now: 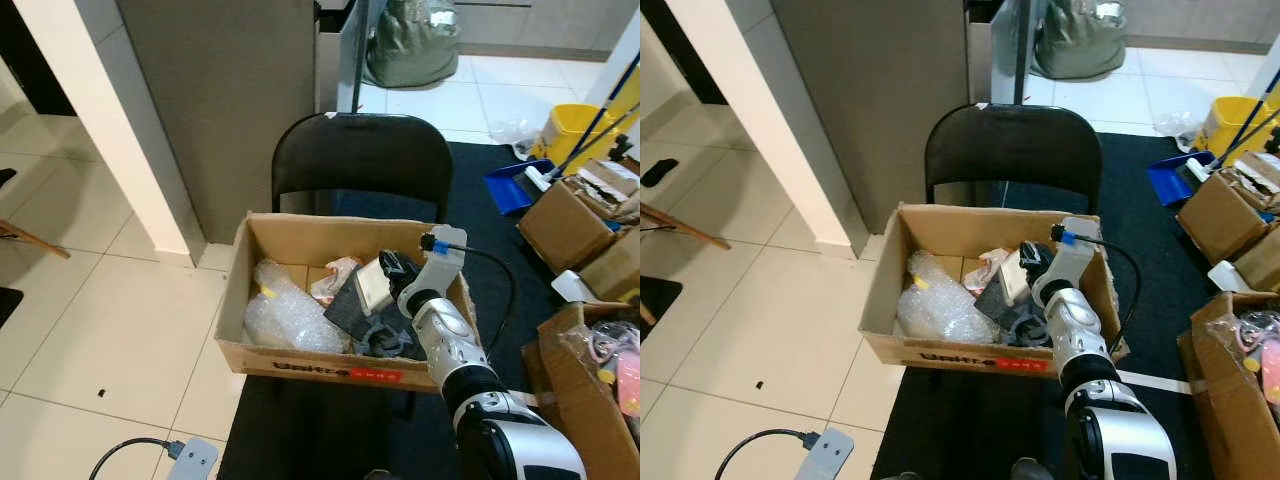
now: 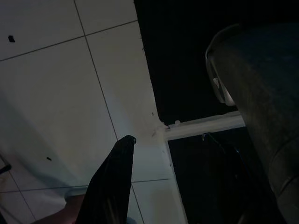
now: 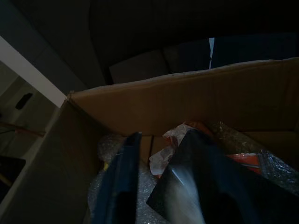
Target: Picking trash to rubbish bin
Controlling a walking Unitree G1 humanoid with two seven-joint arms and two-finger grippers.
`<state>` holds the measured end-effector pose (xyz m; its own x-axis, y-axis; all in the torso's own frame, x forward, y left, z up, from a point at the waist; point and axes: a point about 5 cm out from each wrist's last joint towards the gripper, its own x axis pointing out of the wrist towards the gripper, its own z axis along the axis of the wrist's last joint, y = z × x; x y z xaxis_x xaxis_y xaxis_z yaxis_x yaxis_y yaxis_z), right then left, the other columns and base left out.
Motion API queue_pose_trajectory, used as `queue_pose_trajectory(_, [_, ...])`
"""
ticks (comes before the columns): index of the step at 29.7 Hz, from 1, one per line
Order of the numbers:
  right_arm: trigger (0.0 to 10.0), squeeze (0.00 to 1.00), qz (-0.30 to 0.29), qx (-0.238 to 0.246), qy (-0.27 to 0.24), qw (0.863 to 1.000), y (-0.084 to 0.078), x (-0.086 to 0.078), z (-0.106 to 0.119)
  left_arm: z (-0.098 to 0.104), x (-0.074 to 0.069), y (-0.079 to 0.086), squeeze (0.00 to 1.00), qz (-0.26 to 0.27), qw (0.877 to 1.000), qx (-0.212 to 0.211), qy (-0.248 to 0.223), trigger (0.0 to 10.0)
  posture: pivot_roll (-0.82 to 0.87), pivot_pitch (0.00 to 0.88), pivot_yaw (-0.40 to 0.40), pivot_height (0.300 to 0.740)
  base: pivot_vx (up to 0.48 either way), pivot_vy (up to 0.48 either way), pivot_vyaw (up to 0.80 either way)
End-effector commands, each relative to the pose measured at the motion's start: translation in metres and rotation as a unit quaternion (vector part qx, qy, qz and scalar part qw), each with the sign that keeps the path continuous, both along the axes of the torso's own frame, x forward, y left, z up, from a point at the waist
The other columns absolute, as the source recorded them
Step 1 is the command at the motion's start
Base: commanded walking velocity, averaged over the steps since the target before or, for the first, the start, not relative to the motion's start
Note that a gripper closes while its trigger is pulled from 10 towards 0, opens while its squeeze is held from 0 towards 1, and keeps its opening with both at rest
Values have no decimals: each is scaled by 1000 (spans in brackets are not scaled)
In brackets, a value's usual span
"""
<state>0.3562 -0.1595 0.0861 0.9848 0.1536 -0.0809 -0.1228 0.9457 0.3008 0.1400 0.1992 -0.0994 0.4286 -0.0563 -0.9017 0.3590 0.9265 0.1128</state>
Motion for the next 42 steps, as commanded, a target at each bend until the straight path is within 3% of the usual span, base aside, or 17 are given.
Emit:
queue_pose_trajectory(1, [10000,1000,3,-4,12,1000,5,-4,-8,-3,-10,3,0,-2,1000,5,18,10000,62,105,44,740,0,0,0])
queue_pose_trajectory(5, [10000,1000,0,-12,8,1000,4,-4,-7,-3,-10,2,0,-4,1000,4,18,10000,62,105,44,740,0,0,0])
queue_pose_trajectory(9, [10000,1000,-34,42,-8,999,-17,-3,-1,-3,-10,1,0,-7,1000,4,19,10000,63,102,44,740,0,0,0])
queue_pose_trajectory(10, [10000,173,-49,83,-8,995,-28,-3,-1,-3,-10,1,0,-8,1000,4,19,10000,63,102,44,740,0,0,0])
queue_pose_trajectory(11, [10000,173,-49,83,-8,995,-28,-3,-1,-3,-10,1,0,-8,1000,4,19,10000,63,102,44,740,0,0,0])
queue_pose_trajectory(12, [10000,0,-38,167,-6,985,-41,-6,-2,-4,-10,0,0,-9,1000,5,20,10000,62,105,44,740,0,0,0])
queue_pose_trajectory(13, [10000,0,40,201,-26,978,-40,-12,-2,-4,-12,-1,0,-13,1000,6,23,10000,62,105,44,740,0,0,0])
queue_pose_trajectory(14, [10000,0,40,201,-26,978,-40,-12,-2,-4,-12,-1,0,-13,1000,6,23,10000,62,105,44,740,0,0,0])
queue_pose_trajectory(15, [10000,0,99,219,-40,970,-37,-18,-1,-5,-12,-1,0,-16,1000,7,25,10000,62,105,44,740,0,0,0])
queue_pose_trajectory(16, [10000,0,167,217,-48,961,-35,-28,-4,-5,-13,-2,0,-18,999,8,28,10000,51,109,49,740,0,0,0])
queue_pose_trajectory(17, [10000,0,167,217,-48,961,-35,-28,-4,-5,-13,-2,0,-18,999,8,28,10000,51,109,49,740,0,0,0])
queue_pose_trajectory(19, [10000,0,275,181,-19,944,-32,-57,-23,-6,-15,-2,0,-19,999,8,31,10000,51,109,49,740,0,0,0])
queue_pose_trajectory(26, [10000,0,293,159,67,940,-49,-89,-58,-8,-19,-3,0,-34,998,20,42,10000,47,113,49,740,0,0,0])
queue_pose_trajectory(29, [10000,0,347,180,107,914,-58,-118,-71,-8,-21,-5,0,-45,998,24,46,10000,47,113,49,740,0,0,0])
queue_pose_trajectory(34, [10000,0,375,149,188,896,-67,-146,-88,-9,-22,-3,0,-48,997,29,48,10000,45,116,56,740,0,0,0])
queue_pose_trajectory(38, [10000,0,342,33,344,874,-84,-181,-125,-9,-24,-1,0,-55,996,35,53,10000,42,116,58,740,0,0,0])
queue_pose_trajectory(42, [10000,0,266,-27,401,876,-94,-191,-140,-9,-26,0,0,-65,996,39,57,10000,42,116,58,740,0,0,0])
